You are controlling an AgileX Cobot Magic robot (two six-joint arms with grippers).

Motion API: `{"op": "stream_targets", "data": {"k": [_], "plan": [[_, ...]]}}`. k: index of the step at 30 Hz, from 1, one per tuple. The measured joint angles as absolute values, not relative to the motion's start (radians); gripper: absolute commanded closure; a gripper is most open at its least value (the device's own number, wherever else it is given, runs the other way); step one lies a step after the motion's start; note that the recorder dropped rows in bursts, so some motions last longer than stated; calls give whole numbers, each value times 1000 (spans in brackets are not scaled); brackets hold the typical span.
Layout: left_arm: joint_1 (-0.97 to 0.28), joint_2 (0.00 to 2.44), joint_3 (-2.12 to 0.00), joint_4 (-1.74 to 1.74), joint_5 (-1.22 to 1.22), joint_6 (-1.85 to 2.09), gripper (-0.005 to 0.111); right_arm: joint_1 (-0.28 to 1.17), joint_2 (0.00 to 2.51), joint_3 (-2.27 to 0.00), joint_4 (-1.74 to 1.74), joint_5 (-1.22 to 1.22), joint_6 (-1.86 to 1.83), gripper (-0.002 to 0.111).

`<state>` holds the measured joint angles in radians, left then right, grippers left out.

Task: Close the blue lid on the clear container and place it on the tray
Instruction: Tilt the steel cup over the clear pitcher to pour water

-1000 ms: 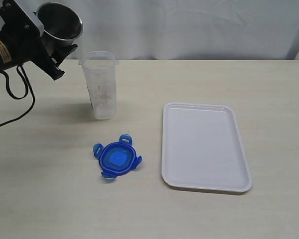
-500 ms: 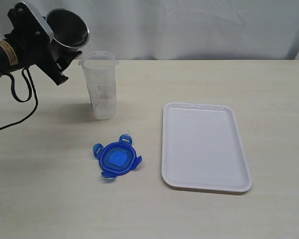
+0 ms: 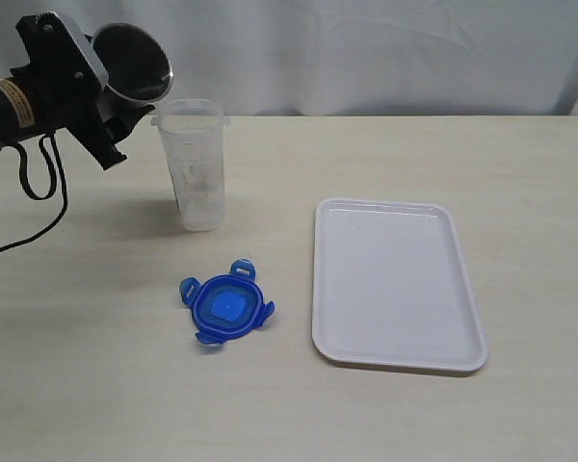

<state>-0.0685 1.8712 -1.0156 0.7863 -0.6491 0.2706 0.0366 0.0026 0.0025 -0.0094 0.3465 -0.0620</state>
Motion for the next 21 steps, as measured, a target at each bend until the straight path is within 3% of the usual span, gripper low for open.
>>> {"op": "stream_targets", "data": {"k": [21], "plan": [[-126,1918,-1076,646,-552,342,107,37,3,3,-9,346,-62,104]]}}
